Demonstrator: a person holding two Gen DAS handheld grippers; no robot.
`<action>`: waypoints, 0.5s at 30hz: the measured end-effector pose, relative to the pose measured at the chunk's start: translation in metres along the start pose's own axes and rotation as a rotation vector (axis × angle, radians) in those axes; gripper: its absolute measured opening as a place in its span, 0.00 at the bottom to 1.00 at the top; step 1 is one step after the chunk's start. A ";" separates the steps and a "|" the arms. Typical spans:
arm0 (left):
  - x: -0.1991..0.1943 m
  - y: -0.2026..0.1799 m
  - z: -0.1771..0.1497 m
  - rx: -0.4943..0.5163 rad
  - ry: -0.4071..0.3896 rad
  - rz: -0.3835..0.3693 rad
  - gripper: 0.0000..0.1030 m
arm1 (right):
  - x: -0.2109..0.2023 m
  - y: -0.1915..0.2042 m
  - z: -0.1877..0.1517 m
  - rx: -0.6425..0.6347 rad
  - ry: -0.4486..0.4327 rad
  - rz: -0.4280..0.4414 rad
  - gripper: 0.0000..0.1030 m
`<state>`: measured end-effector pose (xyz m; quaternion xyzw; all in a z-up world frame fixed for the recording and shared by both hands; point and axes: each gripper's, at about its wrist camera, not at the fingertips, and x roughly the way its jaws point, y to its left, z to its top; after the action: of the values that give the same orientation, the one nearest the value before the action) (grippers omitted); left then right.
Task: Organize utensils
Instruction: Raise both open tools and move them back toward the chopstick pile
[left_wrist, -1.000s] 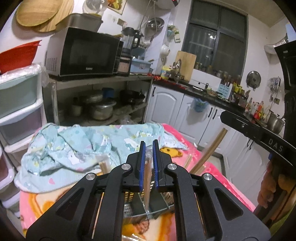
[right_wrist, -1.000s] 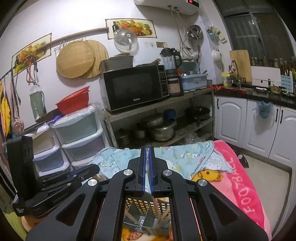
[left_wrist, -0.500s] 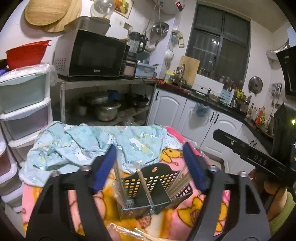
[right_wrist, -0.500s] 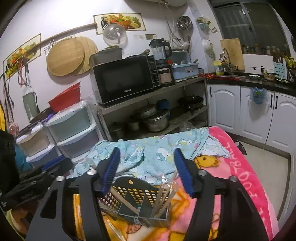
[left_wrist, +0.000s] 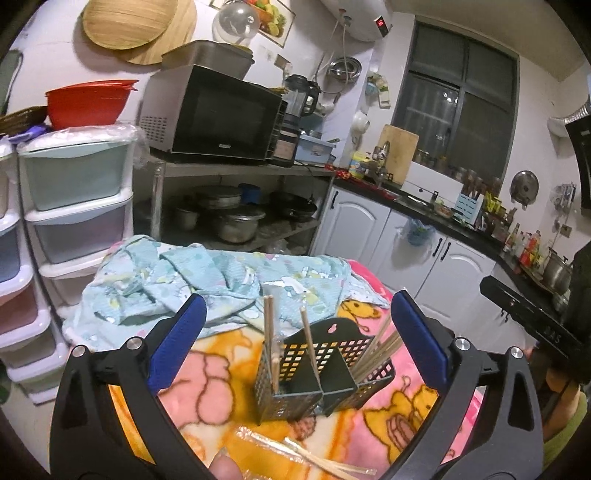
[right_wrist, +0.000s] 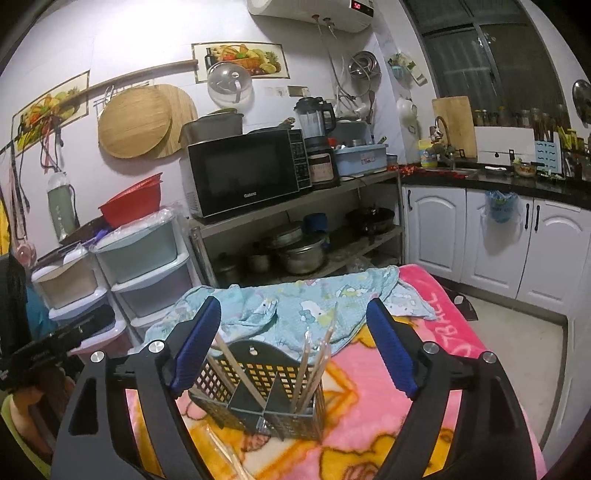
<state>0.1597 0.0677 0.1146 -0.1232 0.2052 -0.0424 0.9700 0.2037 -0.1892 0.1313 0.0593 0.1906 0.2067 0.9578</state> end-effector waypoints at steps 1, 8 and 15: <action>-0.002 0.001 -0.001 0.001 0.000 0.003 0.90 | -0.003 0.001 -0.002 -0.002 -0.001 0.000 0.77; -0.012 0.006 -0.009 -0.003 0.000 0.019 0.90 | -0.013 0.006 -0.010 -0.006 -0.001 0.005 0.80; -0.020 0.007 -0.023 0.006 0.013 0.046 0.90 | -0.021 0.009 -0.021 -0.013 0.010 0.012 0.81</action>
<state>0.1324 0.0723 0.1003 -0.1151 0.2140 -0.0214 0.9698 0.1744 -0.1891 0.1213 0.0531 0.1936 0.2139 0.9560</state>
